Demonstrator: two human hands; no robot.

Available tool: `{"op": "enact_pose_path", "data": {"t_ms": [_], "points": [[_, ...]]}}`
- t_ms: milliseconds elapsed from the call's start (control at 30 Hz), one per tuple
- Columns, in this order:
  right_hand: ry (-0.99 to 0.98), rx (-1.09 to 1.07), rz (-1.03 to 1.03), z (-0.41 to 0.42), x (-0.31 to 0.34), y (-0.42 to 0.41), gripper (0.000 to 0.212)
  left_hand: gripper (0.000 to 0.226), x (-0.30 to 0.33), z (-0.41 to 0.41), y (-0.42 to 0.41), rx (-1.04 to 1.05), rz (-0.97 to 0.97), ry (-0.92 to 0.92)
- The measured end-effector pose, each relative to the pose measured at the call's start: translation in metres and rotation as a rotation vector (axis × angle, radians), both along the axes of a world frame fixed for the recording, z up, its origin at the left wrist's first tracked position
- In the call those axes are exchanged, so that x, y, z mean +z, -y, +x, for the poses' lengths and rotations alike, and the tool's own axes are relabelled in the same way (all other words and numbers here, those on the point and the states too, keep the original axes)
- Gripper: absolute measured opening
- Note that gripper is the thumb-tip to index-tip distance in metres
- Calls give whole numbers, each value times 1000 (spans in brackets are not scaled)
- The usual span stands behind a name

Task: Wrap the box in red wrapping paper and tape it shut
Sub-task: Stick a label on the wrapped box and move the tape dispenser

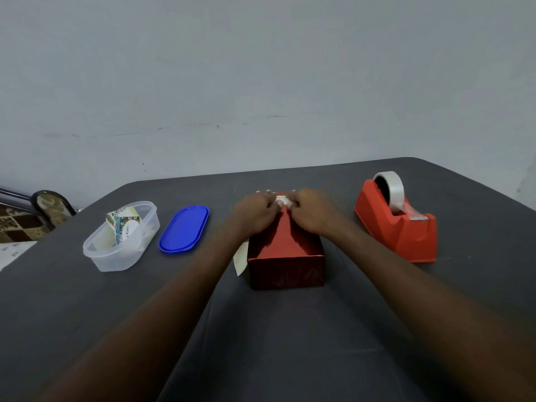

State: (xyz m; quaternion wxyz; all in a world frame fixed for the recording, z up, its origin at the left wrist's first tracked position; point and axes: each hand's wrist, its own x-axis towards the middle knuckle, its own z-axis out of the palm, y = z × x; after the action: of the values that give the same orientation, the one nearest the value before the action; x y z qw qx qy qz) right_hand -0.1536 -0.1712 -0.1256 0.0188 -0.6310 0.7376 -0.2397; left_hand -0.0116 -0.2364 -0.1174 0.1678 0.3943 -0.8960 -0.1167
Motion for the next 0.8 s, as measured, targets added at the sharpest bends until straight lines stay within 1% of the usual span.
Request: {"op": "enact_pose_path", "data": {"t_ms": [67,133,200,233,300,400,433,533,600,667,800], "points": [[-8,8,53,-1,-2,-5,35,52,-4,3,2,-7,13,152],[-34,-8,104,0,-2,-12,45,56,-5,11,6,28,6,235],[-61,-29,139,-2,-4,-14,50,58,-3,20,8,67,7,303],[-85,-45,150,-2,-5,-13,51,58,-3,24,9,84,23,308],[-120,-76,136,-1,-3,-11,48,60,-5,36,12,119,55,251],[-112,-89,67,7,6,-9,41,62,-7,61,20,199,73,46],[-98,-79,42,11,9,-8,39,61,-7,72,22,238,50,9],[-66,-47,-30,28,17,-5,31,55,-6,104,31,360,-48,50],[-45,-7,-68,44,21,-2,33,53,-5,118,33,416,-49,137],[-13,27,-81,63,26,2,37,56,-8,128,30,454,-43,213],[25,107,-74,102,30,16,30,52,-17,143,28,471,-42,223]]}}
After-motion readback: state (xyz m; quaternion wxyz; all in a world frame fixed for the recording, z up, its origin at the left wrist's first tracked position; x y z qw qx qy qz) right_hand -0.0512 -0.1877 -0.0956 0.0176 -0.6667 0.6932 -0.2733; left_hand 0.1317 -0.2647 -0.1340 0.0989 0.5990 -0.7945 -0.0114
